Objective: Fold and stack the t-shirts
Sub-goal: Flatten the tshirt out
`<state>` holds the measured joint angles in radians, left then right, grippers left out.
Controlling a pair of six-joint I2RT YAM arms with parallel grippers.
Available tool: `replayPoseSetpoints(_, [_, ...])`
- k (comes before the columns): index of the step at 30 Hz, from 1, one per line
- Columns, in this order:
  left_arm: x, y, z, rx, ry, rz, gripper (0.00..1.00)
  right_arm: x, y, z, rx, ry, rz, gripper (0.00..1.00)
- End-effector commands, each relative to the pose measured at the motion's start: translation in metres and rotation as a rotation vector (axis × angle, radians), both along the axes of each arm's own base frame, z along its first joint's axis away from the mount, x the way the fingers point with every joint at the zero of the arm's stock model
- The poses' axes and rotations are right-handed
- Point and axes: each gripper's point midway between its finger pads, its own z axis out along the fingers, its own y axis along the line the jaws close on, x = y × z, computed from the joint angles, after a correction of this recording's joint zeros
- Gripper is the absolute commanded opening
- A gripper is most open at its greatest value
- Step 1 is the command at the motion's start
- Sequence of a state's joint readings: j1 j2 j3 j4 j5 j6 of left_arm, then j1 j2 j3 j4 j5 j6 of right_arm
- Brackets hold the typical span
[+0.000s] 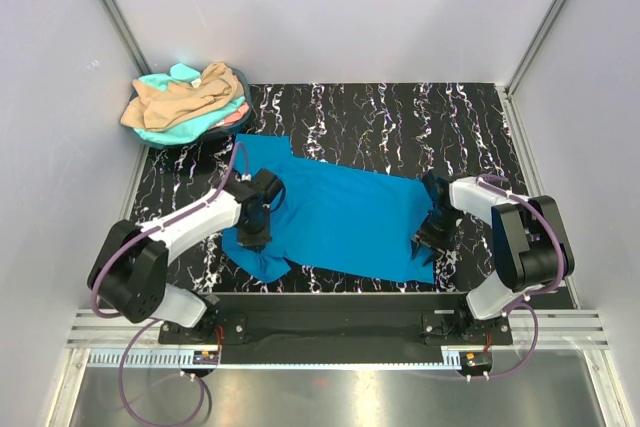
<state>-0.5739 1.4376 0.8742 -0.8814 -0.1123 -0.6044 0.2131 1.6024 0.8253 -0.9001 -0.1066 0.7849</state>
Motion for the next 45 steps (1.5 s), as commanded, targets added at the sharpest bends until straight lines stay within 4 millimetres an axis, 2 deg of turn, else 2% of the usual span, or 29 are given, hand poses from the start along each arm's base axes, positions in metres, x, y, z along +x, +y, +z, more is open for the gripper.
replayPoseSetpoints(1, [-0.002, 0.005, 0.013, -0.01, -0.039, 0.019, 0.05, 0.018, 0.0, -0.006, -0.007, -0.057, 0.006, 0.43])
replayPoseSetpoints(3, [-0.005, 0.01, 0.019, 0.007, -0.043, 0.023, 0.01, 0.021, 0.0, -0.006, -0.01, -0.066, 0.005, 0.43])
replayPoseSetpoints(6, [-0.006, 0.021, 0.036, 0.031, -0.088, 0.03, 0.0, 0.03, 0.0, -0.008, -0.021, -0.075, -0.005, 0.42])
replayPoseSetpoints(9, [-0.005, 0.027, 0.049, 0.036, -0.125, 0.052, 0.0, 0.042, 0.0, -0.013, -0.039, -0.083, -0.016, 0.41])
replayPoseSetpoints(10, [-0.003, 0.028, 0.051, 0.035, -0.13, 0.058, 0.0, 0.052, 0.0, -0.011, -0.04, -0.098, -0.02, 0.41])
replayPoseSetpoints(12, [0.004, 0.031, 0.058, 0.031, -0.151, 0.082, 0.0, 0.062, -0.002, -0.017, -0.061, -0.092, -0.023, 0.39])
replayPoseSetpoints(13, [0.007, 0.032, 0.059, 0.035, -0.16, 0.09, 0.0, 0.076, 0.0, -0.014, -0.056, -0.119, -0.022, 0.39])
replayPoseSetpoints(14, [0.013, 0.033, 0.062, 0.029, -0.176, 0.107, 0.0, 0.08, -0.002, -0.017, -0.068, -0.105, -0.015, 0.39])
replayPoseSetpoints(16, [0.02, 0.036, 0.063, 0.033, -0.182, 0.116, 0.0, 0.092, -0.004, -0.011, -0.081, -0.108, -0.003, 0.39])
replayPoseSetpoints(19, [0.034, 0.037, 0.069, 0.027, -0.213, 0.129, 0.0, 0.08, -0.015, -0.003, -0.124, -0.089, 0.013, 0.4])
replayPoseSetpoints(20, [0.035, 0.036, 0.071, 0.025, -0.219, 0.125, 0.0, 0.076, -0.021, 0.007, -0.143, -0.106, 0.011, 0.41])
replayPoseSetpoints(22, [0.038, 0.035, 0.073, 0.018, -0.229, 0.118, 0.0, 0.061, -0.028, 0.013, -0.152, -0.1, 0.001, 0.48])
replayPoseSetpoints(23, [0.037, 0.035, 0.073, 0.018, -0.23, 0.113, 0.0, 0.057, -0.029, 0.025, -0.145, -0.127, -0.009, 0.5])
replayPoseSetpoints(26, [0.035, 0.033, 0.071, 0.002, -0.221, 0.1, 0.0, 0.04, -0.031, 0.041, -0.125, -0.152, -0.041, 0.51])
replayPoseSetpoints(29, [0.032, 0.031, 0.068, -0.006, -0.21, 0.084, 0.0, 0.027, -0.033, 0.046, -0.115, -0.16, -0.101, 0.5])
replayPoseSetpoints(30, [0.032, 0.031, 0.069, -0.008, -0.212, 0.083, 0.0, 0.02, -0.033, 0.04, -0.109, -0.147, -0.111, 0.49])
replayPoseSetpoints(36, [0.033, 0.031, 0.073, -0.008, -0.214, 0.063, 0.0, 0.016, -0.031, 0.018, -0.025, -0.12, -0.219, 0.47])
replayPoseSetpoints(39, [0.034, 0.031, 0.076, -0.009, -0.221, 0.061, 0.0, 0.015, -0.038, 0.012, -0.027, -0.121, -0.262, 0.41])
replayPoseSetpoints(45, [0.033, 0.032, 0.078, -0.008, -0.23, 0.061, 0.0, 0.014, -0.04, 0.004, -0.016, -0.121, -0.29, 0.39])
